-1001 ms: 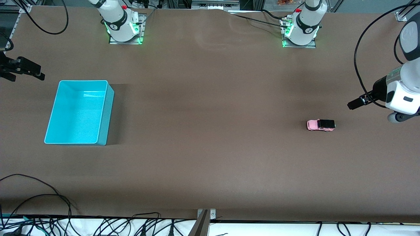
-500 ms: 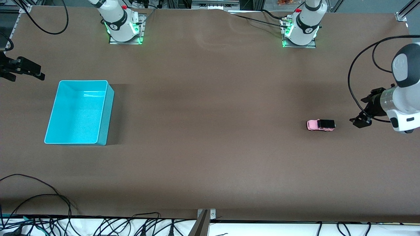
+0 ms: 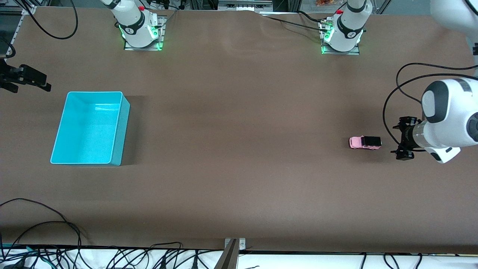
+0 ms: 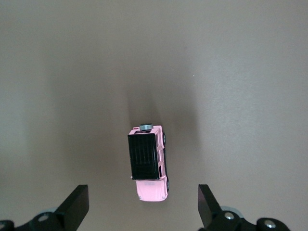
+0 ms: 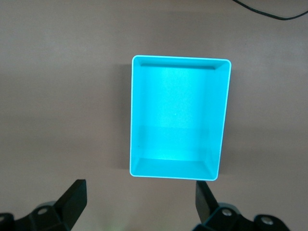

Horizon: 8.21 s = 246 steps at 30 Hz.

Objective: Wind and store pink jeep toy

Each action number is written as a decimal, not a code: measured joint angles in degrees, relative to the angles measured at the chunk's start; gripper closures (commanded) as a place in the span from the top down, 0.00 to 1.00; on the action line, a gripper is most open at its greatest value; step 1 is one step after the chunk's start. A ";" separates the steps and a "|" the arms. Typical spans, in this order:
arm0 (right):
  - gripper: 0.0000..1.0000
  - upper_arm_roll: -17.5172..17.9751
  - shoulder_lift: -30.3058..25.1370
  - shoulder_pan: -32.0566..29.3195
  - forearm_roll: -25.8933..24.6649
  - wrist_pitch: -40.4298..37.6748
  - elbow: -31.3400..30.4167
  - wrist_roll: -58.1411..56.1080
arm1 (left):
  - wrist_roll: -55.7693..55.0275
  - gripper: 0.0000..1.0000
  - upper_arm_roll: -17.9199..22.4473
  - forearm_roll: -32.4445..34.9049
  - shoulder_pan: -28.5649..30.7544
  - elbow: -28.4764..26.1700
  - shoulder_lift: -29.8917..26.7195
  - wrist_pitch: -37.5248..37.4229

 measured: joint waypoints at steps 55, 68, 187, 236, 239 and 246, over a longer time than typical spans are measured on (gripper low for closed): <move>1.00 0.01 0.01 0.00 0.00 -0.01 0.00 0.00 | -2.32 0.28 -1.20 -7.95 0.35 -21.31 1.35 33.18; 1.00 0.02 0.01 0.00 0.00 -0.01 0.00 0.00 | -11.70 0.28 -1.55 -7.34 -7.32 -20.76 0.04 33.04; 1.00 0.02 0.01 0.00 0.00 -0.03 0.00 0.00 | 42.75 1.00 -1.49 0.52 1.41 10.18 -6.95 -0.09; 1.00 0.02 0.01 0.00 0.00 -0.03 0.00 -0.05 | 79.18 1.00 -5.03 -2.21 0.84 5.81 -17.71 -12.19; 1.00 0.02 0.01 0.00 0.00 -0.05 0.00 -0.06 | 79.18 1.00 -5.02 -2.21 0.88 5.26 -18.04 -12.16; 1.00 -0.02 0.01 -0.02 0.00 -0.27 0.00 -0.07 | 79.18 1.00 -5.02 -1.91 0.88 4.70 -17.96 -12.07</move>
